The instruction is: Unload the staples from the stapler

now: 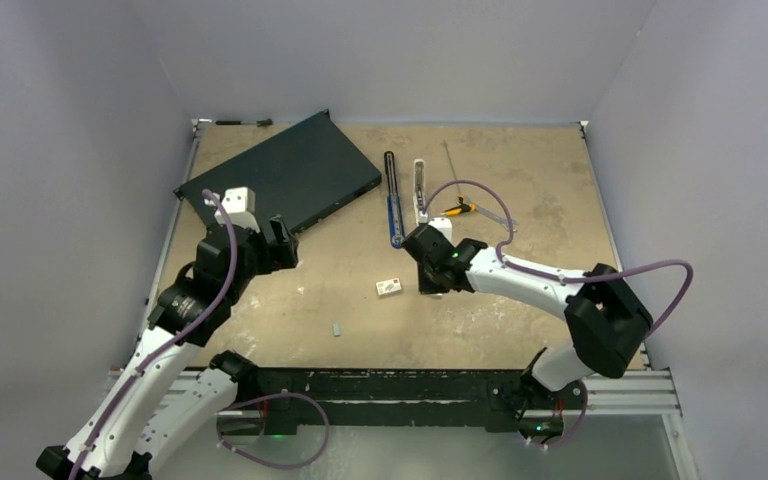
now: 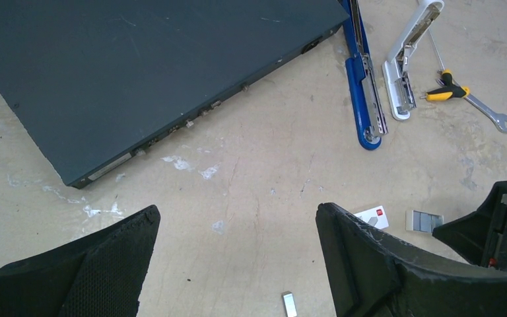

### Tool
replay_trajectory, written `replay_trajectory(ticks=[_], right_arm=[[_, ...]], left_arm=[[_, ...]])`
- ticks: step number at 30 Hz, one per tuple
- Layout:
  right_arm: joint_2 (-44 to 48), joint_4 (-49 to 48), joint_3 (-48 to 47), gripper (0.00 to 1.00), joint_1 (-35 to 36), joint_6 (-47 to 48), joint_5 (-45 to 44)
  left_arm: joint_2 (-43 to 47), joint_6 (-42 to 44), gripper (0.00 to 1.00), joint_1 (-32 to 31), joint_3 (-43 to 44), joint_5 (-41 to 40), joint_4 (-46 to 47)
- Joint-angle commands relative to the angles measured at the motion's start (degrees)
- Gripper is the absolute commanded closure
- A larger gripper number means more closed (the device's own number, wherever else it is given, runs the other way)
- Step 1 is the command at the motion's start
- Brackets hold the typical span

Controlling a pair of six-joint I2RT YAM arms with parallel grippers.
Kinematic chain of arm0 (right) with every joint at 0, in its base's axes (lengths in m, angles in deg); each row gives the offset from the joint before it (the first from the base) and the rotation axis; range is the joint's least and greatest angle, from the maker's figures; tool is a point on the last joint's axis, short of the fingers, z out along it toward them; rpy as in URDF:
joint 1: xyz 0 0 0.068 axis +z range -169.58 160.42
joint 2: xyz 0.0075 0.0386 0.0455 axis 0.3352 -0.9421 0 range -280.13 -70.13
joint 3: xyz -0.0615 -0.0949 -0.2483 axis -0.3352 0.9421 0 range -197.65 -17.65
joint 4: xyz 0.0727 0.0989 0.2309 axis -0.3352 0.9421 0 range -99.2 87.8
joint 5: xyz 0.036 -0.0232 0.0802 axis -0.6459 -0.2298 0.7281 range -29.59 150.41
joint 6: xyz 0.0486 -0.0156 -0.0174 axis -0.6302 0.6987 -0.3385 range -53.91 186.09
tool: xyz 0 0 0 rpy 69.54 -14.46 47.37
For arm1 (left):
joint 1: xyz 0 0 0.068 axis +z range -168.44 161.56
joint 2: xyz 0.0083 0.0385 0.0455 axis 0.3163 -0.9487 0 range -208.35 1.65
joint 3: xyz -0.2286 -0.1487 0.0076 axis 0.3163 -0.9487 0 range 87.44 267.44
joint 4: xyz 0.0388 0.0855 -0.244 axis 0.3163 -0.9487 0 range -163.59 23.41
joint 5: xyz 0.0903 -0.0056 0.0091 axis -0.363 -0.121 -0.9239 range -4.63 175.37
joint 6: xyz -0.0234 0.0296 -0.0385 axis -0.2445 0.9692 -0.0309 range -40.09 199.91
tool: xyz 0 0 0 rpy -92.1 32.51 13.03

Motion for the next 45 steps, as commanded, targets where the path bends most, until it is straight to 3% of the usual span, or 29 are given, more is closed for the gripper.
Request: replay_trajectory(ticks=[1, 15, 45], right_arm=[[2.71, 3.83, 1.60, 0.85, -1.82, -4.76, -2.98], [4.76, 4.33, 2.29, 0.88, -2.96, -9.68, -4.00], [3.38, 3.12, 2.08, 0.87, -3.38, -9.55, -2.56]], left_arm=[[-0.15, 1.20, 0.13, 0.40, -0.32, 0.54, 2.21], [-1.59, 1.38, 0.13, 0.47, -0.24, 0.98, 2.06], [-1.59, 1.34, 0.14, 0.51, -0.26, 0.54, 2.12]])
